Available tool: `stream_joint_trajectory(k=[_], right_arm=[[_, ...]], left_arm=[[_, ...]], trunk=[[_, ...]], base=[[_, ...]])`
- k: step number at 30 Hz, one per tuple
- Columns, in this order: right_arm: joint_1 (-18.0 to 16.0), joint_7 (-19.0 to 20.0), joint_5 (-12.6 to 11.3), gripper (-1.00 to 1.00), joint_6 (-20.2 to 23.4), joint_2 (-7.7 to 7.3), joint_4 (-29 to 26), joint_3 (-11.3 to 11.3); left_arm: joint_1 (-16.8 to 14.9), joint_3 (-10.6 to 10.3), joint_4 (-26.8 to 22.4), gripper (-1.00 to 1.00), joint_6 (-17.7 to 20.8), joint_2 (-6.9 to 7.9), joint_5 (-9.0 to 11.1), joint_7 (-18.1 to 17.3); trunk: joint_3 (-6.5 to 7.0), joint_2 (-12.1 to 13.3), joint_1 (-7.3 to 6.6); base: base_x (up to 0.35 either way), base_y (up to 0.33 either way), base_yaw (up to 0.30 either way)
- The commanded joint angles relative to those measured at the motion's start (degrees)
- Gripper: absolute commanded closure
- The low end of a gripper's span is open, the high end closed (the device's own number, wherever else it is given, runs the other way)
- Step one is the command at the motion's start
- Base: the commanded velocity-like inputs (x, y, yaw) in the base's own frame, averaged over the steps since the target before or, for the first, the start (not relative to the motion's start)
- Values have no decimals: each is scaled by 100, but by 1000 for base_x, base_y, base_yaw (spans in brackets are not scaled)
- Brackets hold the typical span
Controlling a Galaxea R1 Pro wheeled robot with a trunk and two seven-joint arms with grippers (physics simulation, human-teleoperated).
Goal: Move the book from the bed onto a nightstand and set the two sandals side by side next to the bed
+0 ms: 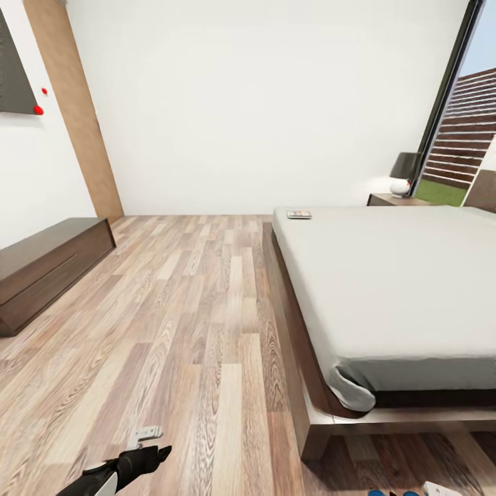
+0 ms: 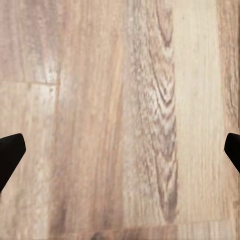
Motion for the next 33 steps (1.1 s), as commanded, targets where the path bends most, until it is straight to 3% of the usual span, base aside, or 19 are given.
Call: stream_joint_trajectory(k=[1, 17, 33], right_arm=[[-3, 46, -22, -100, -11, 2, 8, -40], [-3, 51, -22, -100, -11, 2, 3, -40], [-3, 60, -22, -100, -18, 2, -3, 3]], left_arm=[[-2, -11, 0, -100, 15, 2, 46, -20], [-2, -11, 0, -100, 15, 2, 46, -20], [-2, -11, 0, -100, 15, 5, 46, -21]], trunk=[[18, 0, -4], [372, 21, -45], [723, 81, -106]], base=[[0, 0, 0], [0, 0, 199], [0, 0, 23]])
